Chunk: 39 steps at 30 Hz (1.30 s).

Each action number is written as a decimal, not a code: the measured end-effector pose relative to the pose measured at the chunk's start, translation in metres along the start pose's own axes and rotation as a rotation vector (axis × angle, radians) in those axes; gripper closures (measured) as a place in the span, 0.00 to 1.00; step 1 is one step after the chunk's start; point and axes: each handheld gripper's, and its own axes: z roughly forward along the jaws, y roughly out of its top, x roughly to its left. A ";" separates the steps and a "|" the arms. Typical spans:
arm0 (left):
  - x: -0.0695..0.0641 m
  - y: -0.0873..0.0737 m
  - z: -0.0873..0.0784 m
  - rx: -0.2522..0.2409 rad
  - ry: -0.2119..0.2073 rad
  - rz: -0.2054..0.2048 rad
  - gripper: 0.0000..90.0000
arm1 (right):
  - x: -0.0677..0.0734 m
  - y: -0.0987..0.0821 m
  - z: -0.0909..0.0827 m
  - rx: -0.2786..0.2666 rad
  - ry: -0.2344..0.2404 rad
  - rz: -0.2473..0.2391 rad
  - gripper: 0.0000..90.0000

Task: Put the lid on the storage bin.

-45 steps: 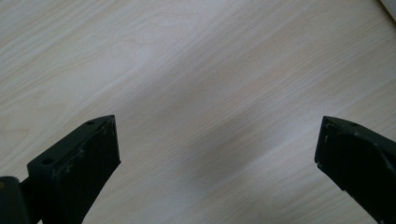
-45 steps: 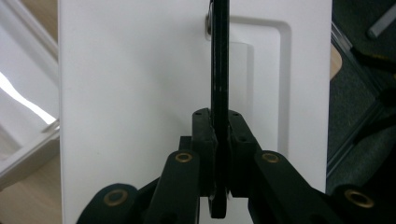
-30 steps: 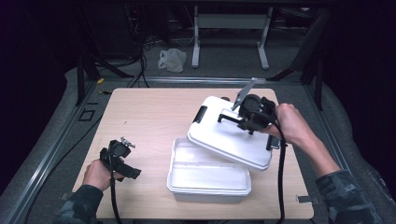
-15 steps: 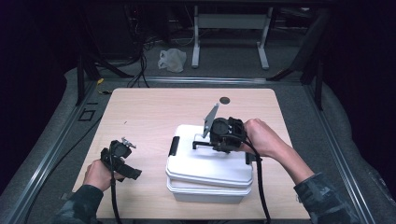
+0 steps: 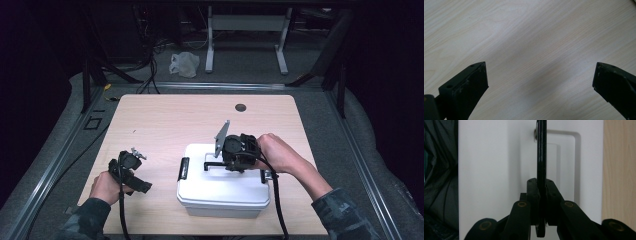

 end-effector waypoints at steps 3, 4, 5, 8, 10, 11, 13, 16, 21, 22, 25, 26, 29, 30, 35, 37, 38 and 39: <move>-0.001 0.000 0.000 0.000 0.000 0.002 0.00 | 0.002 -0.001 0.004 0.008 -0.001 -0.001 0.94; -0.002 0.000 0.001 0.000 -0.001 -0.002 0.00 | 0.002 -0.001 0.005 0.008 -0.004 0.002 0.94; -0.001 0.000 0.001 0.004 -0.003 0.003 0.00 | 0.003 -0.001 0.007 0.007 -0.012 0.001 0.94; -0.001 0.000 0.001 0.002 -0.002 0.000 0.00 | 0.003 -0.004 0.004 -0.024 -0.013 0.034 0.77; 0.000 0.000 0.001 0.005 -0.003 -0.001 0.00 | 0.003 -0.008 -0.004 -0.054 -0.021 0.053 0.61; 0.000 0.000 0.001 0.003 -0.003 -0.001 0.00 | 0.002 -0.011 -0.009 -0.078 -0.021 0.082 0.59; -0.001 -0.001 0.001 0.001 -0.001 -0.002 0.00 | 0.002 -0.018 -0.019 -0.118 -0.036 0.120 0.44; -0.002 -0.001 0.000 -0.001 0.000 0.001 0.00 | 0.000 -0.034 -0.035 -0.174 -0.074 0.208 0.27; 0.000 -0.001 0.001 0.003 0.003 -0.004 0.00 | -0.004 -0.073 -0.052 -0.204 -0.185 0.417 0.13; -0.001 -0.001 0.001 0.001 0.003 -0.004 0.00 | -0.004 -0.082 -0.053 -0.201 -0.218 0.458 0.09; -0.002 -0.001 0.000 -0.001 0.008 -0.001 0.00 | -0.005 -0.108 -0.053 -0.194 -0.286 0.574 0.04; -0.002 -0.001 0.000 -0.001 0.009 -0.003 0.00 | -0.005 -0.117 -0.051 -0.206 -0.294 0.607 0.04; 0.000 -0.001 0.001 -0.001 0.011 -0.013 0.00 | -0.006 -0.141 -0.046 -0.215 -0.352 0.704 0.01; 0.000 -0.002 0.002 0.001 0.015 -0.015 0.00 | -0.007 -0.153 -0.042 -0.216 -0.382 0.756 0.00; 0.002 -0.003 0.007 0.017 0.017 -0.006 0.00 | -0.014 -0.206 -0.017 -0.260 -0.442 0.939 0.00; 0.003 -0.003 0.007 0.014 0.020 -0.010 0.00 | -0.016 -0.219 -0.004 -0.256 -0.433 0.978 0.00; 0.003 -0.003 0.007 0.014 0.021 -0.012 0.00 | -0.017 -0.223 0.002 -0.246 -0.421 0.988 0.00; 0.004 -0.003 0.007 0.013 0.023 -0.014 0.00 | -0.017 -0.227 0.010 -0.217 -0.414 0.996 0.00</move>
